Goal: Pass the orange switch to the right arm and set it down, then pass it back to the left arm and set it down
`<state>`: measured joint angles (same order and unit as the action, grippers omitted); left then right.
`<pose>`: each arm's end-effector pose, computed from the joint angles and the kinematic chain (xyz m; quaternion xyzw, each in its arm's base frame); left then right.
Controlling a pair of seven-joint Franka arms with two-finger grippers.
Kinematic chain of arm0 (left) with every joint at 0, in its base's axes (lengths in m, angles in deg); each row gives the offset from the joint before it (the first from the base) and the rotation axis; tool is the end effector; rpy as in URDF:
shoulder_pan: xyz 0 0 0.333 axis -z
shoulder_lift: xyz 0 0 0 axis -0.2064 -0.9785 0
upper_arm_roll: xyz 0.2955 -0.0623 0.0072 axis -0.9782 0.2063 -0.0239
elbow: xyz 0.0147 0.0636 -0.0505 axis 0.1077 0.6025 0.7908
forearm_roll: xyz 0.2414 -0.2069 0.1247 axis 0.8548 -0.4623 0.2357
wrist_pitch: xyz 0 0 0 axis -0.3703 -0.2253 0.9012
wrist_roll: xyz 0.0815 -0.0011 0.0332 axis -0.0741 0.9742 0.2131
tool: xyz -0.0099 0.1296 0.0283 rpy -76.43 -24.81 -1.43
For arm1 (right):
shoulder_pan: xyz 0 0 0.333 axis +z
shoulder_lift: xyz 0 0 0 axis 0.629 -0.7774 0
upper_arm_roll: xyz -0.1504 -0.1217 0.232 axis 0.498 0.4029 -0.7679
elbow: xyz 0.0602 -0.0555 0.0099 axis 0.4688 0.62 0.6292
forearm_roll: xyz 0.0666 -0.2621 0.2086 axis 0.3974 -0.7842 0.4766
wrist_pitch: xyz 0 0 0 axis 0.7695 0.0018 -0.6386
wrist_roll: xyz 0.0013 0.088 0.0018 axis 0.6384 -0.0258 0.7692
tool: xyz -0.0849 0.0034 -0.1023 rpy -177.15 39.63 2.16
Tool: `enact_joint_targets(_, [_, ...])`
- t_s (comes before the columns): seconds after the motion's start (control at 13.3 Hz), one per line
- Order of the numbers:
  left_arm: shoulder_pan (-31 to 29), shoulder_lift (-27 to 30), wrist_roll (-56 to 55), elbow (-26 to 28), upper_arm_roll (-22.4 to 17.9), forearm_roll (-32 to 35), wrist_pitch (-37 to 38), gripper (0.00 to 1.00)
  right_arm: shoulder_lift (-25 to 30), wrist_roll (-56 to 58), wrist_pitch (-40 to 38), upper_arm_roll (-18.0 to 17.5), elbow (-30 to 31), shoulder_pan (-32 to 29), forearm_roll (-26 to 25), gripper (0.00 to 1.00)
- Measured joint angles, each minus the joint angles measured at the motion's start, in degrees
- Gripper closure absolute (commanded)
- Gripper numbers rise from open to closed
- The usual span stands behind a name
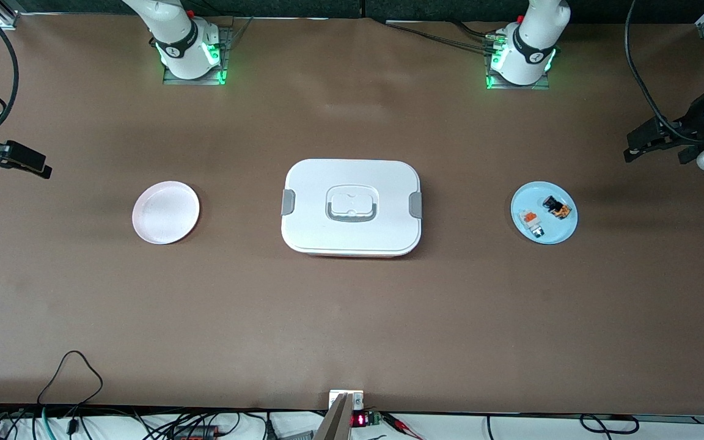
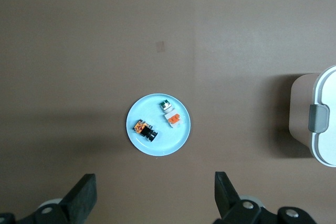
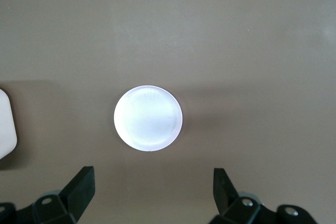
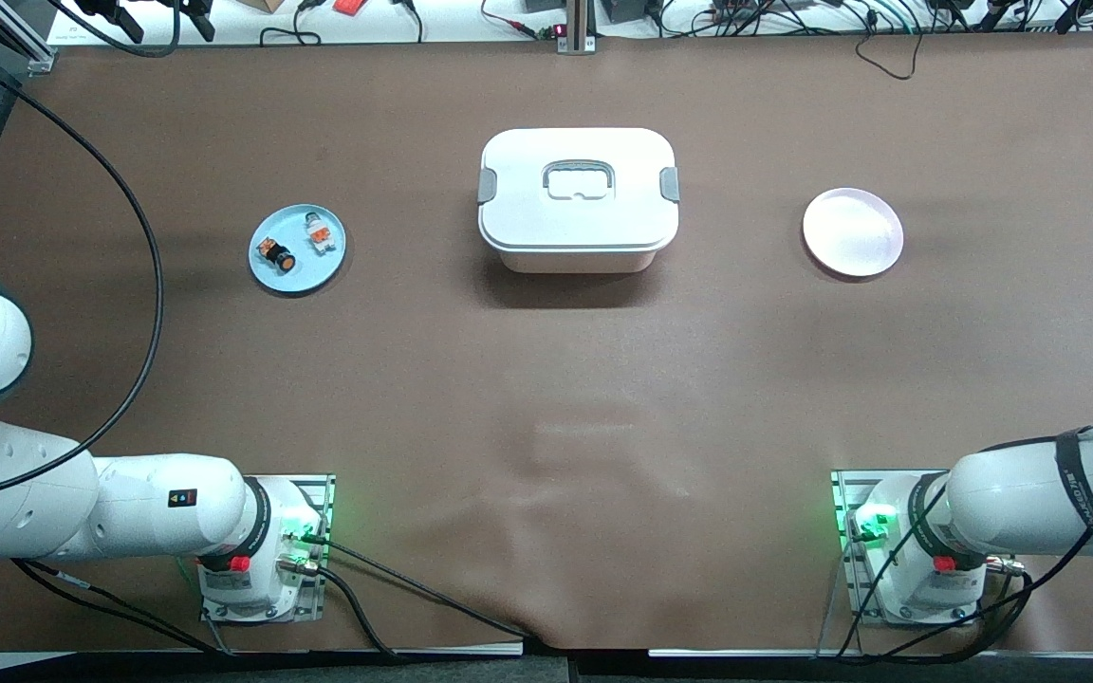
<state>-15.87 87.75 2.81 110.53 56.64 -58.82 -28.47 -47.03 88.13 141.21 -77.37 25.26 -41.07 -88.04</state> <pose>0.5075 -0.0063 0.5774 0.9999 -0.0042 -0.0013 0.0120 0.5365 -0.0367 0.5478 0.9991 -0.0369 -0.0216 0.0043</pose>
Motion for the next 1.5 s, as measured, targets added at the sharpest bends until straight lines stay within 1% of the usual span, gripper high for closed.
enact_joint_targets(0.3, [0.0,0.4,0.4,0.0,0.1,0.0,-1.1,0.01,0.0,0.0,0.0,-0.1,0.0,0.0,0.0,0.0])
enact_joint_targets(1.5, [-0.1,0.7,0.5,0.0,0.0,0.0,-1.1,0.01,0.0,0.0,0.0,-0.1,-0.1,0.0,0.0,0.0])
